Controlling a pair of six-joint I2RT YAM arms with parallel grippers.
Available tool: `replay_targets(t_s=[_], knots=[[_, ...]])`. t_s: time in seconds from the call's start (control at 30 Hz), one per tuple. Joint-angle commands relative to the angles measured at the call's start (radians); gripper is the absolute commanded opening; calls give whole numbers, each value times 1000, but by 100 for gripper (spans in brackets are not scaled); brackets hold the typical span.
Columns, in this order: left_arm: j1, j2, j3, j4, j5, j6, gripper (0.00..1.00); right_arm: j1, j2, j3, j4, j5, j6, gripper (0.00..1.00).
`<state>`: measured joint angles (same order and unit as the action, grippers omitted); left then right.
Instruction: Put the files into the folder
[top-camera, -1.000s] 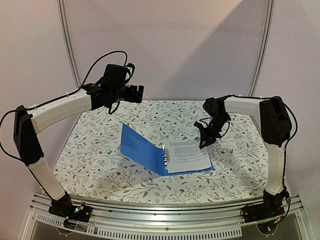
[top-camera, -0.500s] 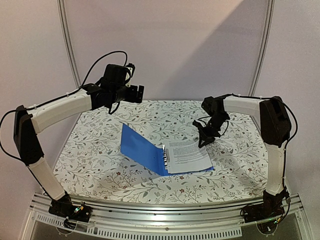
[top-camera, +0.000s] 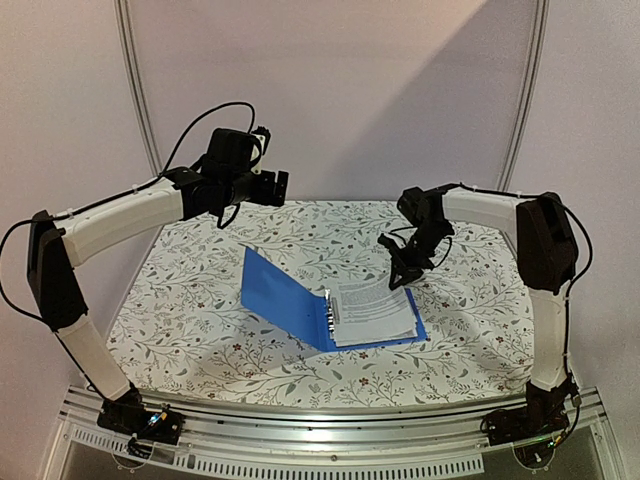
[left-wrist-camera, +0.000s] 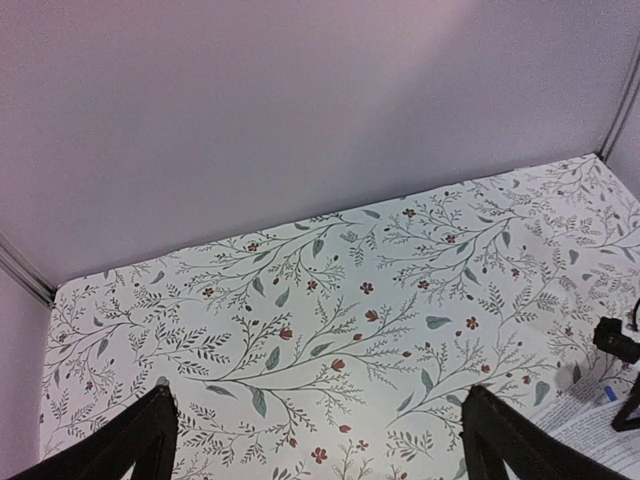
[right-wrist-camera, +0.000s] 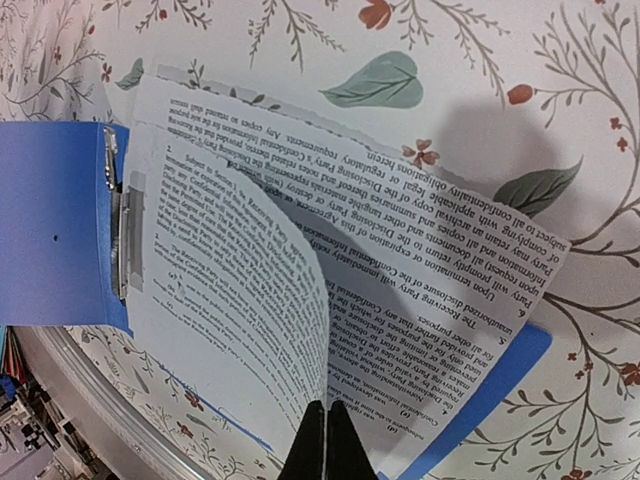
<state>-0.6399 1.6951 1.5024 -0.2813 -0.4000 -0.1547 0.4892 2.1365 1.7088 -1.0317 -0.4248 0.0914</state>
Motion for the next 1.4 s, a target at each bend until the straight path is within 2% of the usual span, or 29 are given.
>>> replay_targets(t_s=[0.0,0.27,0.4,0.77,0.87,1.0,1.17,1.37], knots=[[6,19,-10,7,12,-8,100,20,32,18,-8,-13,-7,0],[6,24,-11,7,15,-8,99,27,44,20,-4,3,-12,0],[6,26,-11,5,15,-7,99,28,42,31,-5,63,-12,0],[8,27,-11,5,19,-8,99,27,45,36,-11,78,-4,9],[8,27,-11,5,20,-8,100,29,42,37,-22,82,1,15],[8,31,-8,0,20,-10,99,34,29,37,-29,120,5,32],[8,48,10,-16,29,-9,99,34,9,38,-40,164,7,45],[3,-29,-21,47,26,39,100,34,-31,39,-53,329,8,65]])
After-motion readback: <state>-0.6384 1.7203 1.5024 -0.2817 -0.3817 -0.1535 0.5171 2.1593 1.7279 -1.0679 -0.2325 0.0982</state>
